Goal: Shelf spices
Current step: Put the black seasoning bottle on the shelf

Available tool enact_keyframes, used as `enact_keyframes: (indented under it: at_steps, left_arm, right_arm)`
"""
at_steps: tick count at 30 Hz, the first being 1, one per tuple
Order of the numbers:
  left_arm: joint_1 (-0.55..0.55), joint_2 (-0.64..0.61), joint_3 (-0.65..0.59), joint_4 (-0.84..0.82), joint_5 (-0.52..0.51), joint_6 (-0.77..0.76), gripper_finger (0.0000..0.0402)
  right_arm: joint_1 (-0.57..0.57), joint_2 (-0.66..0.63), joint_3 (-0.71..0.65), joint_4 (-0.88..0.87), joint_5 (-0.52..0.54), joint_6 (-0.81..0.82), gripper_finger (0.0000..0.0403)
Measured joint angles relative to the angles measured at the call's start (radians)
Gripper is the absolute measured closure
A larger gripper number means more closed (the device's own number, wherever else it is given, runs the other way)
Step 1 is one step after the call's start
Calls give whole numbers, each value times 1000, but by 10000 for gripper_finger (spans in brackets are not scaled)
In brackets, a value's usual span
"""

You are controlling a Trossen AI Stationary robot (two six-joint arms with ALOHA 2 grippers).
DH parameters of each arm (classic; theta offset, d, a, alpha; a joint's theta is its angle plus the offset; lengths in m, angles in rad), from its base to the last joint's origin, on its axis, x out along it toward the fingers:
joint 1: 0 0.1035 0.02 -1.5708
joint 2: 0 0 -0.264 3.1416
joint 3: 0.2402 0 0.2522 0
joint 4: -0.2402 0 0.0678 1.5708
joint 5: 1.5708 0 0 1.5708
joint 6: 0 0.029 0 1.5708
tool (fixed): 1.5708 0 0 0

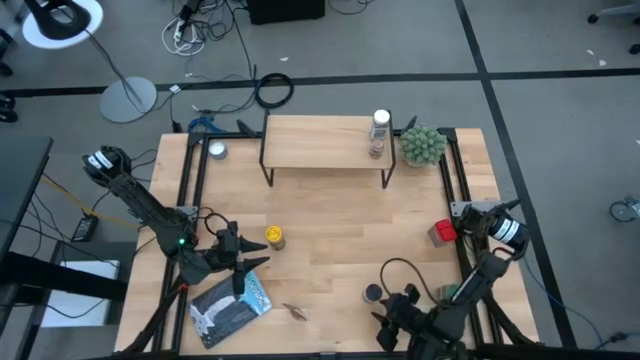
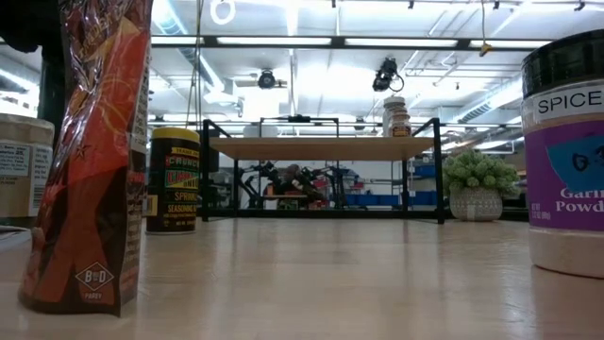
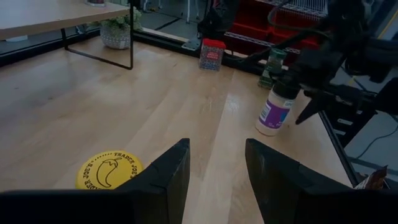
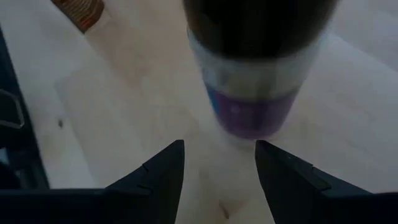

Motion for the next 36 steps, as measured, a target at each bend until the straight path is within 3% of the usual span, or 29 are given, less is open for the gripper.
enact_keyframes:
  at_steps: [7,27,36]
  left_arm:
    - [0,0,0,-1,1,-13,241]
    - [0,0,0,-3,1,-12,241]
    - [0,0,0,-3,1,-12,241]
  right_arm:
    - [-62,2,0,10,-16,-120,211]
    - [-138,2,0,-36,-64,-191,213]
    - [-158,2,0,-36,-183,-183,170]
